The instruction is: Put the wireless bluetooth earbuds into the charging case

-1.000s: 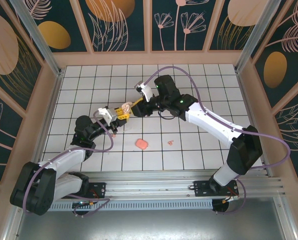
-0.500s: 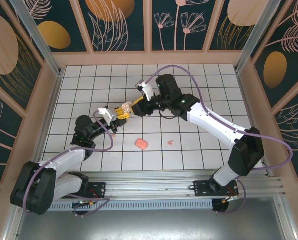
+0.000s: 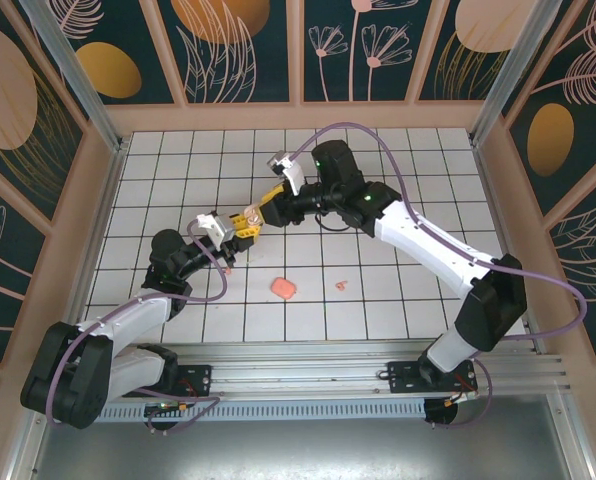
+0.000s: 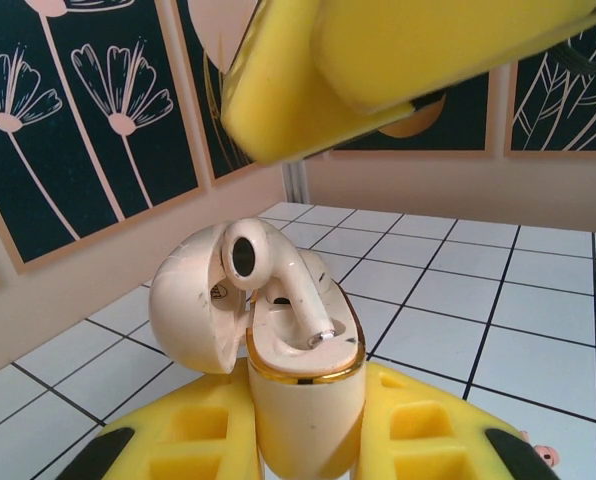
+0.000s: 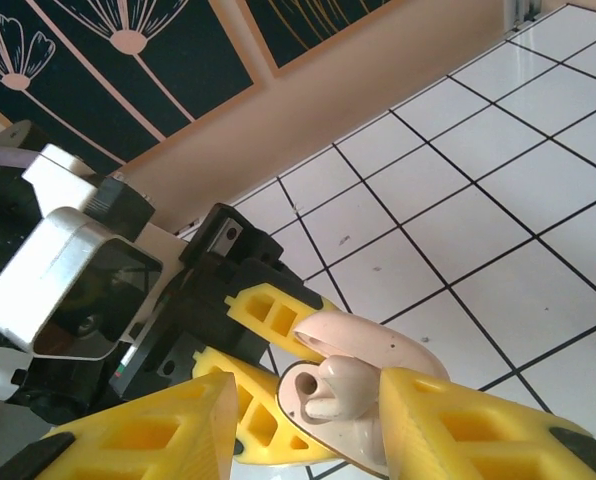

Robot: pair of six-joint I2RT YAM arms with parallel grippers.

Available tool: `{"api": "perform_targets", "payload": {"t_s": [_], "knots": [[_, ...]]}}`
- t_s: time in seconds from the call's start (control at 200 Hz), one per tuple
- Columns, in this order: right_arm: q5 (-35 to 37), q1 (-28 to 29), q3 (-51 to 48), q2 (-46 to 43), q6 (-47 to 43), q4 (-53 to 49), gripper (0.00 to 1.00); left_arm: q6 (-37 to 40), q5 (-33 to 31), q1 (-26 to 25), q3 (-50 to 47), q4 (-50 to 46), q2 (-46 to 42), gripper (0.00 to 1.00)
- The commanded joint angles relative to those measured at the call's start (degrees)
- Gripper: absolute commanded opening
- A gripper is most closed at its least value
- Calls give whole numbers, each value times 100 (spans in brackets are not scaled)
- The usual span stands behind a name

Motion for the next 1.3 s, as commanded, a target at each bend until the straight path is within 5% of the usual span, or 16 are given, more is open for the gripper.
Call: {"api": "perform_targets", "payload": {"t_s": [0.0,0.941,1.296], "knots": [[-79,-40,209,154,-111,-67,43,19,142,-33,146,95,-52,3],[-22,1,380,506,-207,-288,42,-17,136,-34,162,51,-109,3],[13,59,274,370,-186,-233,31,-26,-164,-36,203,-38,-71,3]]}}
